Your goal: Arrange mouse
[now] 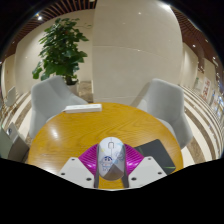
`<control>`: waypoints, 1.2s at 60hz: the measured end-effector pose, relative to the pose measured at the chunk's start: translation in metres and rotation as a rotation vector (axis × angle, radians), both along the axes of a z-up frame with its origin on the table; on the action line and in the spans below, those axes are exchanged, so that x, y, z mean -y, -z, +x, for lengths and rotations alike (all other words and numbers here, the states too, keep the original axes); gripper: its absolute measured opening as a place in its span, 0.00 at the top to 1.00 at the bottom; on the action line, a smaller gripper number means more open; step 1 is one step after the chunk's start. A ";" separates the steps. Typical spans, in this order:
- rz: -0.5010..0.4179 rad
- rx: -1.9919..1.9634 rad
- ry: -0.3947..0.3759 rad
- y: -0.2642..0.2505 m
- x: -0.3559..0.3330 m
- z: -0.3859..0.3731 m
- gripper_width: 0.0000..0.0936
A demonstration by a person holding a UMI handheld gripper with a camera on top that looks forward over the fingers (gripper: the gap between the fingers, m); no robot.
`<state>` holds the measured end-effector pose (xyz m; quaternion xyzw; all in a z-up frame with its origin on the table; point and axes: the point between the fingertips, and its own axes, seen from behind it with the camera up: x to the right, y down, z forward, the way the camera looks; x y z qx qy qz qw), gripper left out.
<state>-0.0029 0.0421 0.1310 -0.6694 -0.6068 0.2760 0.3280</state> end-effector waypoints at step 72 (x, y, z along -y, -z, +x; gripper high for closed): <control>-0.080 0.188 -0.283 0.008 0.008 0.182 0.08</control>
